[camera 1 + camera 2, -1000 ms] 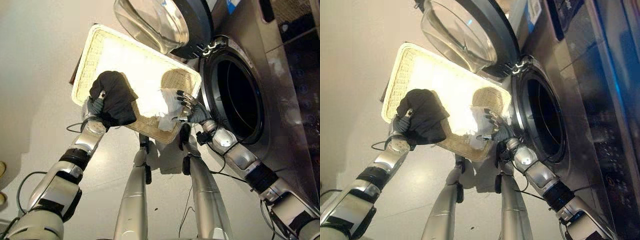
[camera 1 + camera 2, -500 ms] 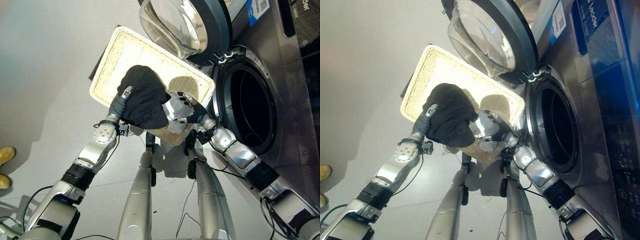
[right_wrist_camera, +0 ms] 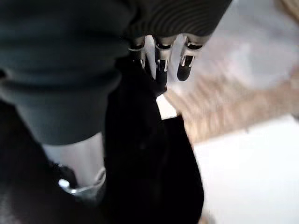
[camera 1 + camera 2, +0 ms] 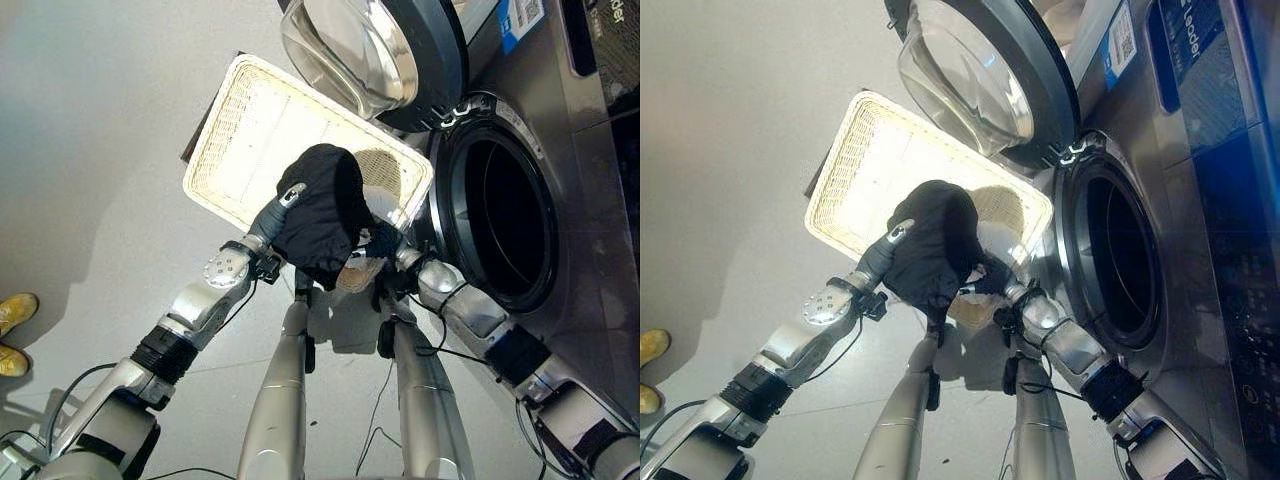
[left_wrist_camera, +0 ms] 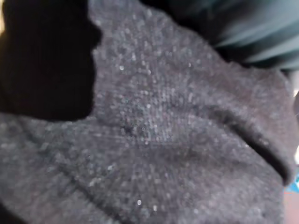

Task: Put the clothes into the washing machine.

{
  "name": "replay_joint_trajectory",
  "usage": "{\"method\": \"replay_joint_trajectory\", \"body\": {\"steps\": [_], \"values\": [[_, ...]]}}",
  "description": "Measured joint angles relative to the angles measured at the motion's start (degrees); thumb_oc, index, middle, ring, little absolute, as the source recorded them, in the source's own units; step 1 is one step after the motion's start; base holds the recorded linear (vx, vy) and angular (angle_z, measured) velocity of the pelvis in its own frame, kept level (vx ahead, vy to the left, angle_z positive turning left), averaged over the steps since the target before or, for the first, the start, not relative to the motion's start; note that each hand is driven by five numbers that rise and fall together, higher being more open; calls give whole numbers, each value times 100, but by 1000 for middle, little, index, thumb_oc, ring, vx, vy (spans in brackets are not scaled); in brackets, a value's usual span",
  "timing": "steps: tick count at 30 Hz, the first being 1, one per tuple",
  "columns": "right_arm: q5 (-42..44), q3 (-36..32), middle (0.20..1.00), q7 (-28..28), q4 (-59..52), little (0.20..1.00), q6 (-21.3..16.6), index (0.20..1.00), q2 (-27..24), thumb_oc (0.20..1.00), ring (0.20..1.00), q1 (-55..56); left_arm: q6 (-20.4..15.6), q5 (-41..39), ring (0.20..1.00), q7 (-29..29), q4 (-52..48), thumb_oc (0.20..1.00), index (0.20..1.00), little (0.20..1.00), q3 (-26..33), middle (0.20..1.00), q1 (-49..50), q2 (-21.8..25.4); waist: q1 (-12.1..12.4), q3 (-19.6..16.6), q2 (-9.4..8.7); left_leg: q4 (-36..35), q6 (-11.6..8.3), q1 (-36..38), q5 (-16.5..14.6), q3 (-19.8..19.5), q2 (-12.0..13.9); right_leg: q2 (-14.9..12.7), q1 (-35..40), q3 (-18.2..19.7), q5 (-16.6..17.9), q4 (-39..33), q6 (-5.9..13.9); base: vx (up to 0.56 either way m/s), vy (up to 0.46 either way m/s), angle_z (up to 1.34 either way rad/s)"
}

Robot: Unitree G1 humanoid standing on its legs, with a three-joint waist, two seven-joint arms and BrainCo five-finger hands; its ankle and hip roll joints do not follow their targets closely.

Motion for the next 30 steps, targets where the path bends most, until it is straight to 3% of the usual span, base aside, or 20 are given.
{"method": "replay_joint_trajectory", "body": {"steps": [7,20,28,30], "values": [[1280,200,1000,457,-11,1000,291,1000,5,1000,1000,61,8,346,200,534,1,200,200,200,-223,200,-28,59,6,-1,2,-62,2,-4,2,25,33,45,6,5,37,-126,-4,-8,-26,-2],[2571,315,1000,870,-95,1000,280,1000,12,1000,1000,234,85,1411,200,1494,255,200,200,200,-449,200,-247,119,18,-1,2,-96,2,7,2,146,89,102,23,2,106,-251,-13,-4,-27,-3],[2894,372,1000,889,-95,1000,250,1000,11,1000,1000,338,43,1422,200,1441,424,200,200,200,-475,200,-238,119,20,-1,2,-103,1,6,1,152,96,110,23,4,110,-270,-15,0,0,0],[3139,373,1000,901,-94,1000,190,1000,12,1000,1000,464,-82,1595,200,1203,424,200,200,200,-500,200,-249,166,15,-1,2,-132,2,5,2,185,103,123,27,22,150,-343,-15,4,11,-5]]}}
